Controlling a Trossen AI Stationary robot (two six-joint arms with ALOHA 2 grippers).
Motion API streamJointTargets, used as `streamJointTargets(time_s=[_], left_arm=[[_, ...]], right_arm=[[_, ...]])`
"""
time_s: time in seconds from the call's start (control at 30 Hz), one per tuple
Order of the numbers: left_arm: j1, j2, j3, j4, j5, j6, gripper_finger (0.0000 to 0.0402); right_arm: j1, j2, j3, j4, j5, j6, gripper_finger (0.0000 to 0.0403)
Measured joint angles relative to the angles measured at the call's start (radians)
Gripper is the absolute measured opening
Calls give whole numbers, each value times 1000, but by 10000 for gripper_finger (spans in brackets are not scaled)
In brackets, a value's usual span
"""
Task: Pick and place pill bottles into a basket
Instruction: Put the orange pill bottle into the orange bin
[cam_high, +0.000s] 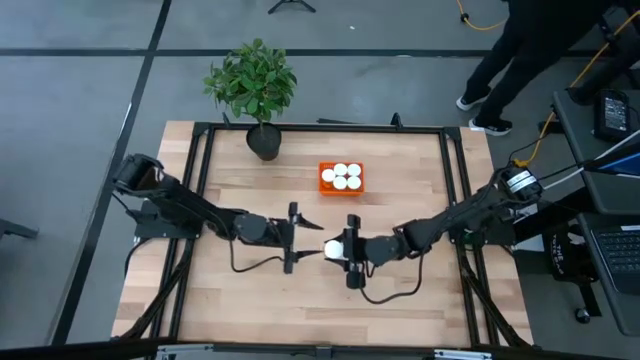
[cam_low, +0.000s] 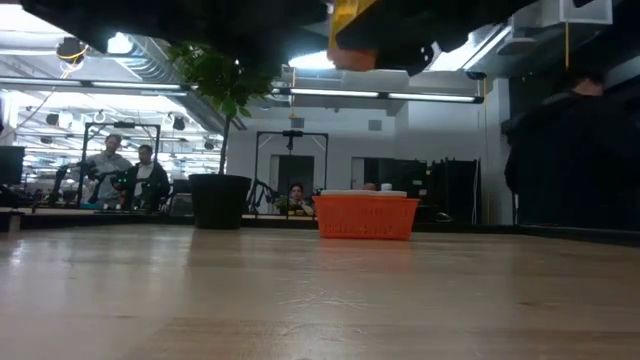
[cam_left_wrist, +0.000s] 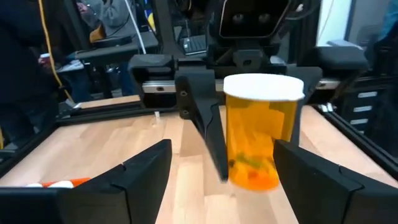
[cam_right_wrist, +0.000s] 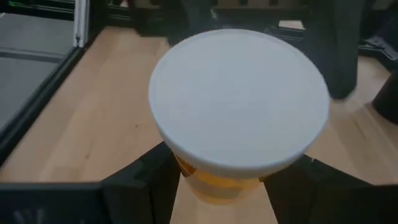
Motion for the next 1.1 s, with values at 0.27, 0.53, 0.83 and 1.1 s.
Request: streamJointTargets(time_s=[0.27, 0.53, 0.83, 1.1], left_arm=[[33, 73, 67, 5, 11, -11, 283], [24, 45, 69, -36, 4, 42, 283], [-13, -3, 69, -98, 8, 41, 283], [-23, -1, 69, -162, 4, 15, 283]], right_arm=[[-24, 0, 0, -4, -20, -35, 200], [-24, 0, 0, -2, -21, -40, 200], [-24, 0, 0, -42, -22, -36, 200], [-29, -5, 0, -83, -39, -5, 200]])
